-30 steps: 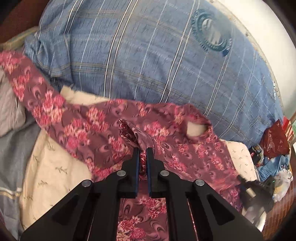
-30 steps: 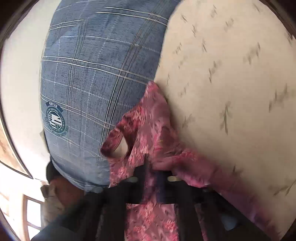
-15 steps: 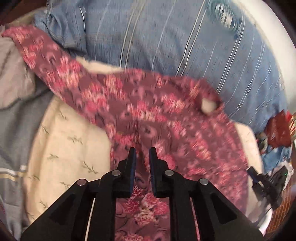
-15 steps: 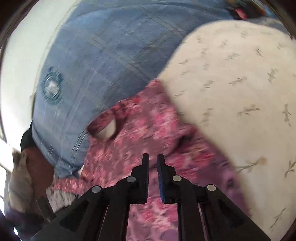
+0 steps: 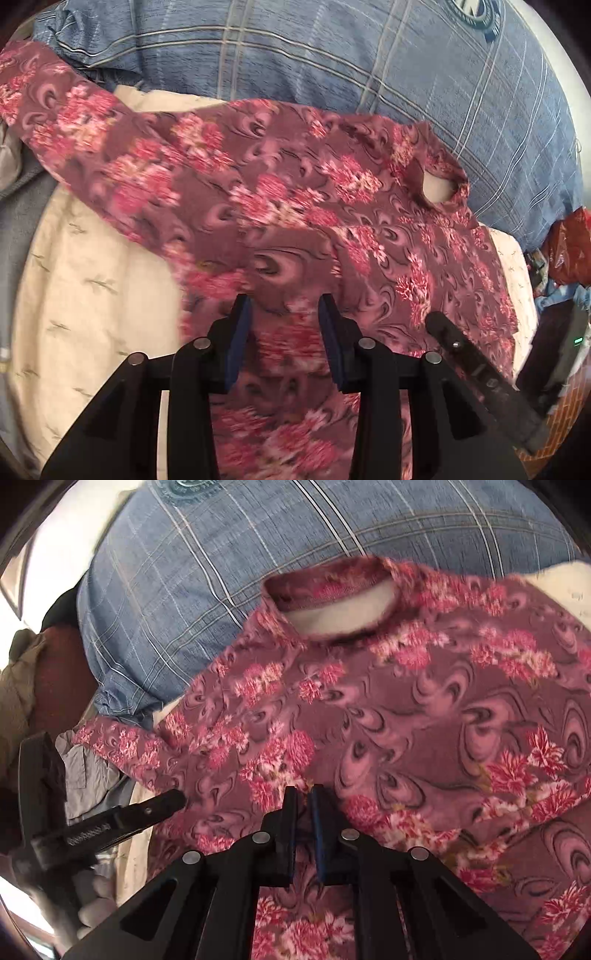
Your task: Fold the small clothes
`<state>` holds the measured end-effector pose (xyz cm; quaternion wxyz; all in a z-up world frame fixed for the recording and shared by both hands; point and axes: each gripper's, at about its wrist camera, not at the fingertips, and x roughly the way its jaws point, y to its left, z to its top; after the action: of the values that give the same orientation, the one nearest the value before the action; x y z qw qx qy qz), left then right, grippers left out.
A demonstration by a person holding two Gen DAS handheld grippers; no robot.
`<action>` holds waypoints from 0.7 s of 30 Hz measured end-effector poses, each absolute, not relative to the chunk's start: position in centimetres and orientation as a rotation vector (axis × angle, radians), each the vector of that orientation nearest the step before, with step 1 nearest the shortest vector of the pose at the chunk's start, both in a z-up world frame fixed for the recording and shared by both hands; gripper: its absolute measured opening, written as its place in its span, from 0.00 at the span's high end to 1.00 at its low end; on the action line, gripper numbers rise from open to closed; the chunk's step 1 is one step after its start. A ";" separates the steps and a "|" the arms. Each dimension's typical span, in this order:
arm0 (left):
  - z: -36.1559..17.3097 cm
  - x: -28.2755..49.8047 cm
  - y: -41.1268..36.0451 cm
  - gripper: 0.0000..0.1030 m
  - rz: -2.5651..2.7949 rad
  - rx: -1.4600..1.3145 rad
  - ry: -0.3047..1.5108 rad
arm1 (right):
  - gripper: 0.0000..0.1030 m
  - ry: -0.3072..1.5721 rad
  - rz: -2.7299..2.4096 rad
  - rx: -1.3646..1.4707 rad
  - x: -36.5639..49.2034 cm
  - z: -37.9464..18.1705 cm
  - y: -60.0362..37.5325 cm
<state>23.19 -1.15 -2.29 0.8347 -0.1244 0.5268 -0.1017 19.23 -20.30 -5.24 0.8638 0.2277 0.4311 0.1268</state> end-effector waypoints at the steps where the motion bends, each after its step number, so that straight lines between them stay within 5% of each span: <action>1: -1.7 23.2 -0.1 0.66 -0.200 -0.264 1.102 | 0.91 0.887 0.269 0.493 19.0 -5.4 -20.5; 6: 2.0 25.1 9.2 0.56 -0.010 -0.353 1.022 | 0.91 0.860 0.306 0.591 18.4 -6.4 -22.0; 20: 4.4 31.4 23.1 0.53 0.324 -0.582 0.960 | 0.91 0.839 0.315 0.618 18.5 -6.4 -22.2; 21: 4.6 31.5 23.3 0.71 0.316 -0.601 0.944 | 0.91 0.838 0.316 0.621 18.5 -6.4 -22.2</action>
<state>31.53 23.30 4.56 0.8356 -0.2840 0.4459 0.1493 18.50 -22.21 -6.35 0.8552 0.2951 0.3987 0.1504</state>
